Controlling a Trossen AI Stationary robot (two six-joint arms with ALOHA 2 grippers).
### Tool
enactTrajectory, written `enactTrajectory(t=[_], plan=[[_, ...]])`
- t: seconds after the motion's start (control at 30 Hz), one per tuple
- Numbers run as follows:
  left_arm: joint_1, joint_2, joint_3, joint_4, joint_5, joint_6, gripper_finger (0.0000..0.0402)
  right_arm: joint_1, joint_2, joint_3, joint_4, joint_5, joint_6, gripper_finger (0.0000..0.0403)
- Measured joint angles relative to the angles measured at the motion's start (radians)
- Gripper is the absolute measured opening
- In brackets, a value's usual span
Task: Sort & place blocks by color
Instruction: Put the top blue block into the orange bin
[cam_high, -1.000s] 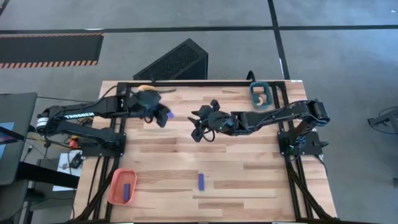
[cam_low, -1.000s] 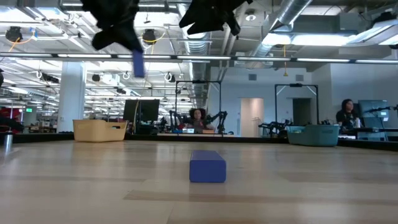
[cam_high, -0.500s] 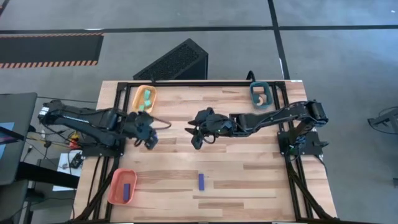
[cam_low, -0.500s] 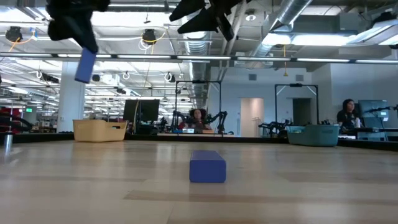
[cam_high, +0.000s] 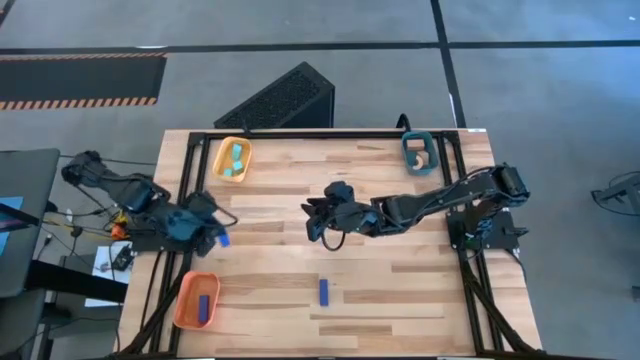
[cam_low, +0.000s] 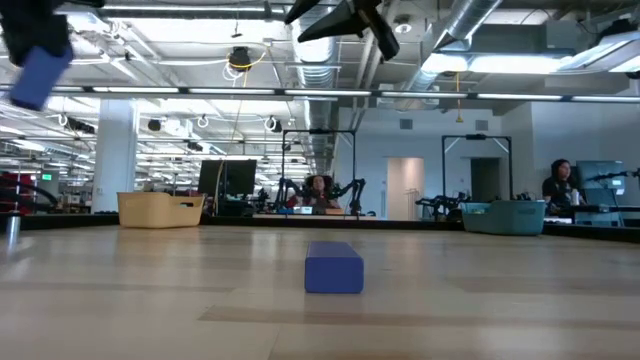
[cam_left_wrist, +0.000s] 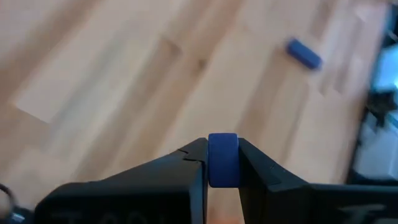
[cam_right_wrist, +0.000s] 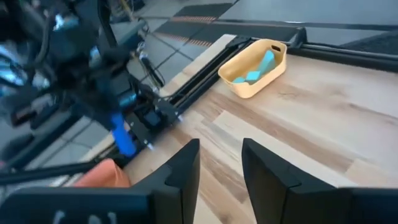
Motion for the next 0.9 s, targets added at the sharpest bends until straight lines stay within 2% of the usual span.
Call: enactTrajectory(t=[0.13,0.37,0.6,0.9], plan=[[-0.108,-0.030,-0.048,0.006,0.059,-0.053,0.0026,0.054,0.022,0.003,0.014,0.085,0.088,0.0119],[-0.250,0.015,-0.087,0.018,0.123,-0.066,0.0028,0.140,0.148,0.013,-0.023,0.126,0.319,0.0098],[-0.404,0.069,-0.110,0.043,0.161,-0.133,0.0029,0.189,0.314,0.131,-0.032,0.100,0.501,0.0097],[-0.578,0.089,-0.111,0.067,0.156,-0.256,0.0029,0.195,0.436,0.299,-0.147,-0.035,0.516,0.0097]])
